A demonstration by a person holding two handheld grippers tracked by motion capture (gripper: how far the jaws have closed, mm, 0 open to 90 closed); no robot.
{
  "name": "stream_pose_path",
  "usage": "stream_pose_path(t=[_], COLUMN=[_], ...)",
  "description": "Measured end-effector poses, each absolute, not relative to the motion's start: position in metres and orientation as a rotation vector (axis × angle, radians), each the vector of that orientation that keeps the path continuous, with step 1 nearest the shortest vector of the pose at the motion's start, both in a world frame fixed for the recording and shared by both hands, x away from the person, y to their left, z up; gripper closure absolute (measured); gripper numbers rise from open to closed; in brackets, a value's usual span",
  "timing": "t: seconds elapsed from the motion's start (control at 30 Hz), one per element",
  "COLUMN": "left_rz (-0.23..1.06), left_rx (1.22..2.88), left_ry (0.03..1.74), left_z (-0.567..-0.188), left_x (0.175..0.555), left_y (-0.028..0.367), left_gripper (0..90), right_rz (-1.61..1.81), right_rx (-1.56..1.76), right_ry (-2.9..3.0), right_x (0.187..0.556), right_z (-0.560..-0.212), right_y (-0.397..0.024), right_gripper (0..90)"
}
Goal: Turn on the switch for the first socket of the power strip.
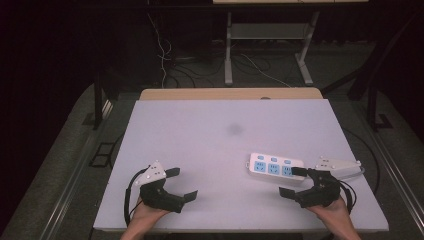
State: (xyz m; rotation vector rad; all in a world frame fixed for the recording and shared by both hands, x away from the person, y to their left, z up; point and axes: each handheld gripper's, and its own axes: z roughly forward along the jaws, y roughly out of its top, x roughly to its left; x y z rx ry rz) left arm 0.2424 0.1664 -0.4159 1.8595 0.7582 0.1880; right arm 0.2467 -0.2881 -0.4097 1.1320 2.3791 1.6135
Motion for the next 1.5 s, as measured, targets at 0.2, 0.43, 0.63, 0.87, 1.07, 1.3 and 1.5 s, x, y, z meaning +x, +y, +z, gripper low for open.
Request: stream_pose_path(t=[0.2, 0.43, 0.63, 0.87, 1.07, 1.3, 1.5], left_rz=[0.182, 0.182, 0.183, 0.184, 0.181, 0.182, 0.184], left_rx=[1.866, 1.871, 1.872, 1.873, 1.879, 1.875, 1.871], left_ry=[0.754, 0.751, 0.751, 0.754, 0.758, 0.764, 0.768], left_z=[-0.416, -0.417, -0.417, -0.417, -0.418, -0.419, -0.418], left_x=[0.242, 0.242, 0.242, 0.241, 0.241, 0.240, 0.240], left_y=[0.165, 0.165, 0.165, 0.165, 0.165, 0.166, 0.166], left_gripper=[0.0, 0.0, 0.0, 0.0, 0.0, 0.0, 0.0], right_rz=[1.609, 1.605, 1.593, 1.590, 1.584, 1.558, 1.520], right_rx=[1.131, 1.132, 1.137, 1.145, 1.151, 1.156, 1.148], right_ry=[2.383, 2.387, 2.395, 2.392, 2.384, 2.403, 2.435], right_x=[0.246, 0.247, 0.247, 0.248, 0.249, 0.253, 0.258], right_z=[-0.410, -0.410, -0.410, -0.408, -0.405, -0.399, -0.394], right_y=[-0.288, -0.288, -0.287, -0.289, -0.292, -0.296, -0.298], right_gripper=[0.4, 0.4, 0.4, 0.4, 0.4, 0.4, 0.4])
